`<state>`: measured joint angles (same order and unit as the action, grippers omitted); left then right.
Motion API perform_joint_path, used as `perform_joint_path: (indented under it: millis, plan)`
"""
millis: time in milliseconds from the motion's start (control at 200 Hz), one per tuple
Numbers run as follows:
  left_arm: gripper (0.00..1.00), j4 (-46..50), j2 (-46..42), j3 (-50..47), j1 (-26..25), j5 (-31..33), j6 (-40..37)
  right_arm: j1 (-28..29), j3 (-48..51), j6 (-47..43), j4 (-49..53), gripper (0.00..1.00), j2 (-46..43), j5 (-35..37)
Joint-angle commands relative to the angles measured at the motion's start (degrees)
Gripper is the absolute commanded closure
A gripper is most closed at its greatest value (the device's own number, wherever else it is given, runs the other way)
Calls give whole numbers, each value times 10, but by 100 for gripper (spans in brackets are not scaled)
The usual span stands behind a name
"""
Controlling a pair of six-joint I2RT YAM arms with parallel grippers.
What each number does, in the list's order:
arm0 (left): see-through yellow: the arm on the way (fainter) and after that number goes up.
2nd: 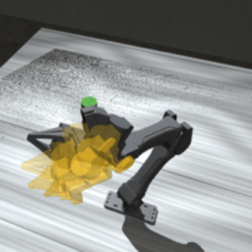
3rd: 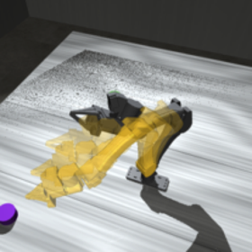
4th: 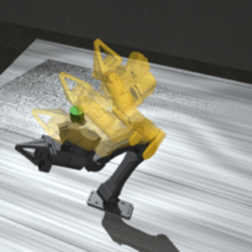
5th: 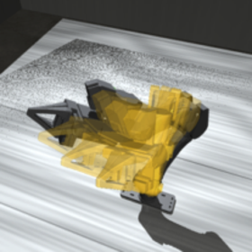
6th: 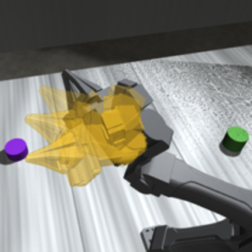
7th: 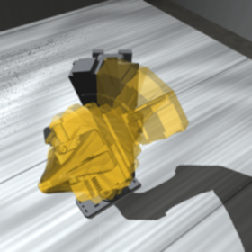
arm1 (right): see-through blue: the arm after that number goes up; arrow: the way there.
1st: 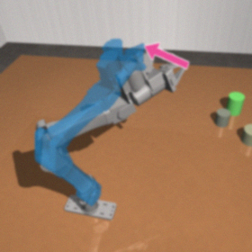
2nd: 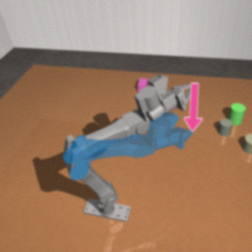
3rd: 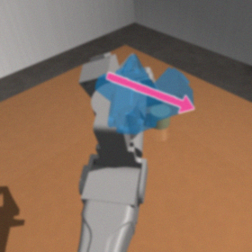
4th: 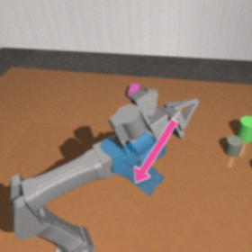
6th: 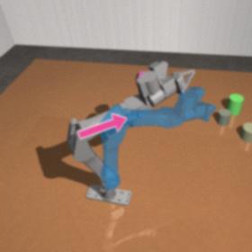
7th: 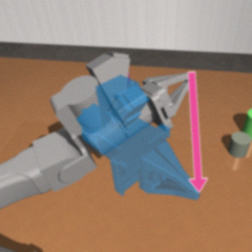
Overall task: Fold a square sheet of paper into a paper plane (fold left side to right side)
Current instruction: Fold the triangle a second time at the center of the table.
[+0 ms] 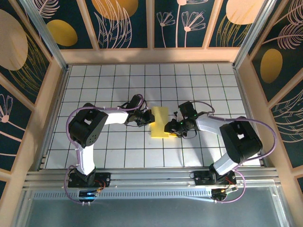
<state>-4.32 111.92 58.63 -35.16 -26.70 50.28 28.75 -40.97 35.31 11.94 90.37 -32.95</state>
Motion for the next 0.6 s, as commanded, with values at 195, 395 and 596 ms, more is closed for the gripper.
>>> perform_joint_path:
  millis: [195,395,596]
  plan:
    - [100,31,10,2,1,11,4,9,4,19,-38,60,21,-21]
    - [100,30,9,2,1,10,3,5,5,33,-69,60,16,-22]
    - [100,30,7,2,2,8,1,-5,-2,41,-101,60,30,-32]
